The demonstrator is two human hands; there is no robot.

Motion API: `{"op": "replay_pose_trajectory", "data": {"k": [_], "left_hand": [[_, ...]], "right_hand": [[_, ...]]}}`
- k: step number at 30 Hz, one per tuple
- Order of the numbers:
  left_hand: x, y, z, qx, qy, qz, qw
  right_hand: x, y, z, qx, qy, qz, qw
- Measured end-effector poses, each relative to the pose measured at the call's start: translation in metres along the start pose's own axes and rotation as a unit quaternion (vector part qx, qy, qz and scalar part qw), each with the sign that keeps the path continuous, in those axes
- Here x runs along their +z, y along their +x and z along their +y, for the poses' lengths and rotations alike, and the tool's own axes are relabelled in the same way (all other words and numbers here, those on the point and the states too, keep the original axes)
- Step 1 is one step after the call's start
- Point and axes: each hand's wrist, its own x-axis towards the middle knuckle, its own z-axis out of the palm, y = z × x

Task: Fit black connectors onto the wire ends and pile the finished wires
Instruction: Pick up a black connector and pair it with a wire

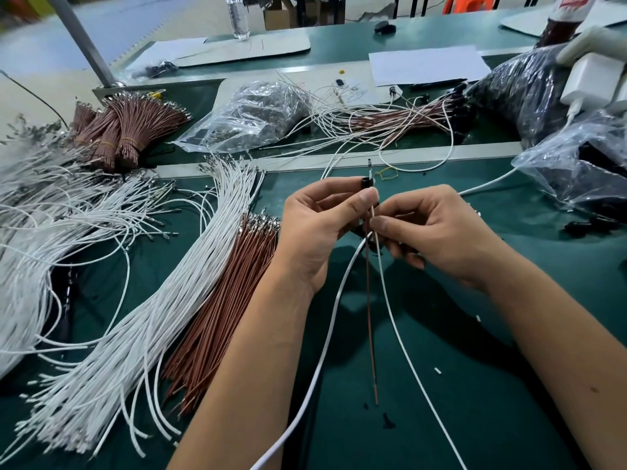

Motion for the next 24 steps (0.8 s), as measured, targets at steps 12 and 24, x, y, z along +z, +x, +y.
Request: {"op": "replay_pose_trajectory", "data": {"k": [12, 24], "left_hand": [[-0.0027, 0.003, 0.0003, -0.008, -0.045, 0.016, 0.999], [0.0001, 0.0019, -0.0019, 0.074, 0.005, -0.049, 0.996]], "right_hand": [[0.0012, -0.0011, -0.0036, 0.004, -0.034, -0.021, 0.999], [0.005, -0.0015, -0.0045, -0.103, -0.043, 0.073, 0.991]]}}
